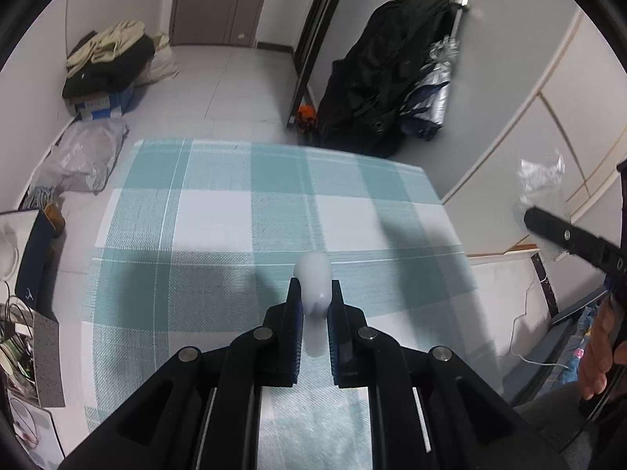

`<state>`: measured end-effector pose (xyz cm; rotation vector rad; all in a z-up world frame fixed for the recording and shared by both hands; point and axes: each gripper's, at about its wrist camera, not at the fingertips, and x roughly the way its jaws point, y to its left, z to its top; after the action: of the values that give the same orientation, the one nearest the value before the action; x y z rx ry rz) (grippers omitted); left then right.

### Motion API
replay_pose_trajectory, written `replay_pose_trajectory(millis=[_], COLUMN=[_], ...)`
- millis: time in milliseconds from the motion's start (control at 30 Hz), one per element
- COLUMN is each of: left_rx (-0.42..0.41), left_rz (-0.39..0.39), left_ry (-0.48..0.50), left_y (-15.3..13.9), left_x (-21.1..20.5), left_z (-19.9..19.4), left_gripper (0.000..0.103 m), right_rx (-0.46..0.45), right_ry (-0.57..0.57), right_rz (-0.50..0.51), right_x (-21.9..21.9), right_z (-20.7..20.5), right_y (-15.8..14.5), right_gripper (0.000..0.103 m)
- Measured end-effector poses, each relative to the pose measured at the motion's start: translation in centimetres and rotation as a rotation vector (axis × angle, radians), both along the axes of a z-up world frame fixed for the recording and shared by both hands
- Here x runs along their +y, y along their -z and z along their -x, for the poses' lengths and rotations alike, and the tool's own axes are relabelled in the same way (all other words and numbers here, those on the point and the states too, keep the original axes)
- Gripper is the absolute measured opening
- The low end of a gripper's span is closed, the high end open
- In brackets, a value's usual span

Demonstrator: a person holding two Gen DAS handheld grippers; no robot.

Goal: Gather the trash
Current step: 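Carry the tissue and white strip over the trash bin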

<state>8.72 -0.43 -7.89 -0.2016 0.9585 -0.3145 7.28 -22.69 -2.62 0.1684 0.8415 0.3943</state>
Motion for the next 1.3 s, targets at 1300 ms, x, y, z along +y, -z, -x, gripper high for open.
replay_pose_trajectory(millis=[1300], left_rx=[0.032], left_rz=[0.072], left_ry=[0.592], left_y=[-2.1], left_x=[-30.8], left_z=[4.8], left_gripper=[0.007], right_rx=[0.157], right_ry=[0.516], right_rz=[-0.184], right_x=[-29.3], right_z=[17.3], right_y=[7.7], right_gripper=[0.013])
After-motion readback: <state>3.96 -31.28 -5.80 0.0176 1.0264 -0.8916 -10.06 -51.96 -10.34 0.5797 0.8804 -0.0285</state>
